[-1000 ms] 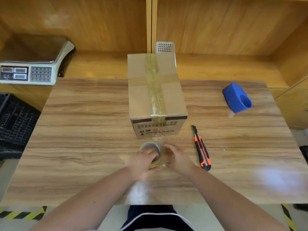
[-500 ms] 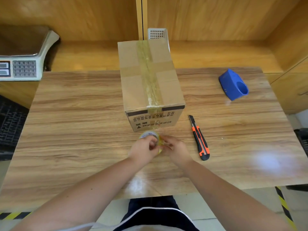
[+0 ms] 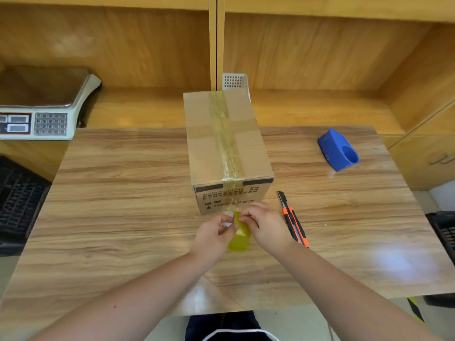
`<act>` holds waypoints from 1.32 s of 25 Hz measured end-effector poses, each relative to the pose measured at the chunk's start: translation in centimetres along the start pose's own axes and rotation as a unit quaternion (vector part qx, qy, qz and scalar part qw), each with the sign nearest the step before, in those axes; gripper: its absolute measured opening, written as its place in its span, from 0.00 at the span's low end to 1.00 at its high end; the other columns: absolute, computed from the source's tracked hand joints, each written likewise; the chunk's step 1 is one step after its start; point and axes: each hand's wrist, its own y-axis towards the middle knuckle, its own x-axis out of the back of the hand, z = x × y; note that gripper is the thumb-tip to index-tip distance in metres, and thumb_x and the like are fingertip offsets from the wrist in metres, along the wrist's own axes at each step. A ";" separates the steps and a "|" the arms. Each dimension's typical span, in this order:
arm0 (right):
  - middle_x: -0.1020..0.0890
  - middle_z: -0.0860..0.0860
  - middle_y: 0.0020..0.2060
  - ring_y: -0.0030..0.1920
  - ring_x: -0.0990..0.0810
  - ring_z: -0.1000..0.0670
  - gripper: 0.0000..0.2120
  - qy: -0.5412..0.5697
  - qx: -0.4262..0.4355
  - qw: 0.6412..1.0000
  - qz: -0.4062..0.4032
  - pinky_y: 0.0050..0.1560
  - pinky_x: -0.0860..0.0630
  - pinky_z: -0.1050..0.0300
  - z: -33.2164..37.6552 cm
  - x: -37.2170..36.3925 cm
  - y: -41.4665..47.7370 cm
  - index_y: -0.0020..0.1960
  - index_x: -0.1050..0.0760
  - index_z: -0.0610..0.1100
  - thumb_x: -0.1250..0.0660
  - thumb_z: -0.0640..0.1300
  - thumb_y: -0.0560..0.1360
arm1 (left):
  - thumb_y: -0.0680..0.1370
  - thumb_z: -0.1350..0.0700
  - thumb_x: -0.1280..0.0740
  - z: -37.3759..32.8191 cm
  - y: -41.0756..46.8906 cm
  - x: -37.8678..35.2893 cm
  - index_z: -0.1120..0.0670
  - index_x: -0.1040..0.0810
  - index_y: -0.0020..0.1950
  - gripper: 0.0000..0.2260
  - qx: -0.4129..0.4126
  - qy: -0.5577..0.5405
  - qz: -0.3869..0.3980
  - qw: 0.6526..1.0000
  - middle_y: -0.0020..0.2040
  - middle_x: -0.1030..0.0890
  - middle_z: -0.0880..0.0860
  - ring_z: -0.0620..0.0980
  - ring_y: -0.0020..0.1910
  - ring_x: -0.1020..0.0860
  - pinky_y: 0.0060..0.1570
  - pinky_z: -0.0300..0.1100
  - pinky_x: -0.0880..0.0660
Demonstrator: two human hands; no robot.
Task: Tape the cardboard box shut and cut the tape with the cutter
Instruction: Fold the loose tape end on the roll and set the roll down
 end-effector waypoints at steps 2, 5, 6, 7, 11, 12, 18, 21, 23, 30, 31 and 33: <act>0.20 0.47 0.39 0.44 0.23 0.47 0.05 -0.036 0.034 0.999 -0.001 0.43 0.25 0.54 1.4 2.0 1.2 0.41 0.22 0.41 0.35 0.37 0.74 | 0.74 0.50 0.30 -1.9 0.1 0.6 0.53 0.20 0.52 0.10 0.000 -0.040 0.003 0.999 0.30 0.19 0.49 0.48 0.29 0.23 0.34 0.42 0.24; 0.21 0.44 0.40 0.45 0.23 0.43 0.05 -0.071 0.077 0.995 -0.001 0.45 0.26 0.52 3.9 5.1 3.7 0.41 0.23 0.39 0.37 0.36 0.74 | 0.69 0.43 0.30 -5.5 0.5 2.1 0.53 0.19 0.49 0.17 -0.021 -0.075 -0.011 0.997 0.35 0.16 0.53 0.56 0.37 0.17 0.45 0.56 0.18; 0.22 0.44 0.40 0.44 0.23 0.43 0.05 -0.083 0.092 0.992 -0.002 0.46 0.27 0.52 4.8 6.2 4.7 0.41 0.24 0.39 0.37 0.36 0.73 | 0.70 0.44 0.30 -6.9 0.6 2.7 0.54 0.18 0.48 0.15 -0.023 -0.089 -0.016 0.996 0.35 0.16 0.54 0.57 0.38 0.17 0.45 0.57 0.18; 0.22 0.44 0.39 0.44 0.23 0.42 0.05 -0.095 0.110 0.989 -0.006 0.46 0.28 0.52 5.6 7.2 5.7 0.41 0.24 0.39 0.38 0.37 0.73 | 0.73 0.48 0.30 -8.3 0.7 3.3 0.55 0.18 0.47 0.11 -0.027 -0.106 -0.024 0.994 0.34 0.17 0.54 0.56 0.36 0.17 0.44 0.57 0.19; 0.22 0.45 0.39 0.43 0.23 0.44 0.04 -0.123 0.152 0.980 -0.038 0.42 0.29 0.54 9.3 11.3 9.4 0.41 0.24 0.39 0.36 0.34 0.73 | 0.76 0.56 0.30 -14.2 0.7 6.1 0.56 0.20 0.44 0.04 -0.049 -0.162 -0.054 0.984 0.31 0.20 0.53 0.53 0.32 0.21 0.39 0.56 0.20; 0.22 0.45 0.40 0.43 0.23 0.43 0.04 -0.132 0.157 0.978 -0.042 0.42 0.29 0.54 10.1 12.1 10.3 0.41 0.24 0.39 0.36 0.34 0.73 | 0.76 0.56 0.30 -15.3 1.0 6.7 0.57 0.20 0.45 0.05 -0.051 -0.175 -0.054 0.982 0.34 0.19 0.55 0.55 0.34 0.20 0.43 0.58 0.19; 0.23 0.45 0.39 0.43 0.24 0.44 0.04 -0.154 0.193 0.967 -0.070 0.43 0.24 0.47 13.7 15.9 13.9 0.40 0.25 0.39 0.36 0.33 0.72 | 0.76 0.51 0.31 -20.2 2.1 9.0 0.58 0.18 0.44 0.10 -0.082 -0.170 -0.090 0.978 0.36 0.16 0.58 0.55 0.37 0.18 0.49 0.58 0.19; 0.24 0.47 0.37 0.42 0.24 0.46 0.06 -0.149 0.222 0.961 -0.072 0.43 0.24 0.47 15.4 17.4 15.1 0.39 0.25 0.40 0.36 0.32 0.71 | 0.78 0.55 0.33 -21.6 2.3 9.5 0.62 0.19 0.50 0.10 -0.124 -0.163 -0.124 0.971 0.32 0.19 0.55 0.51 0.31 0.19 0.43 0.53 0.17; 0.26 0.51 0.38 0.41 0.25 0.49 0.06 -0.098 0.208 0.970 -0.083 0.44 0.26 0.53 16.5 18.8 15.6 0.39 0.25 0.41 0.36 0.32 0.72 | 0.79 0.57 0.34 -22.8 1.7 9.9 0.55 0.22 0.56 0.07 -0.191 -0.149 -0.158 0.957 0.27 0.23 0.49 0.43 0.25 0.25 0.34 0.41 0.21; 0.20 0.50 0.42 0.46 0.24 0.54 0.03 -0.034 0.183 0.978 -0.098 0.48 0.29 0.64 20.9 25.4 15.2 0.43 0.22 0.42 0.34 0.38 0.74 | 0.75 0.47 0.30 -28.2 -0.3 11.6 0.46 0.23 0.56 0.10 -0.295 -0.157 -0.116 0.936 0.41 0.15 0.62 0.58 0.40 0.17 0.43 0.50 0.21; 0.20 0.49 0.42 0.46 0.24 0.52 0.03 -0.041 0.180 0.978 -0.101 0.49 0.28 0.61 21.3 26.0 15.3 0.42 0.22 0.42 0.34 0.38 0.73 | 0.73 0.45 0.28 -28.7 -0.1 11.7 0.43 0.23 0.54 0.12 -0.293 -0.142 -0.122 0.938 0.39 0.16 0.64 0.60 0.36 0.18 0.41 0.53 0.22; 0.19 0.49 0.42 0.45 0.23 0.51 0.05 -0.067 0.170 0.978 -0.099 0.49 0.26 0.55 22.0 26.9 15.7 0.41 0.23 0.43 0.35 0.36 0.73 | 0.70 0.43 0.27 -29.6 0.0 11.7 0.41 0.25 0.51 0.13 -0.288 -0.105 -0.157 0.939 0.33 0.19 0.65 0.54 0.32 0.22 0.37 0.48 0.24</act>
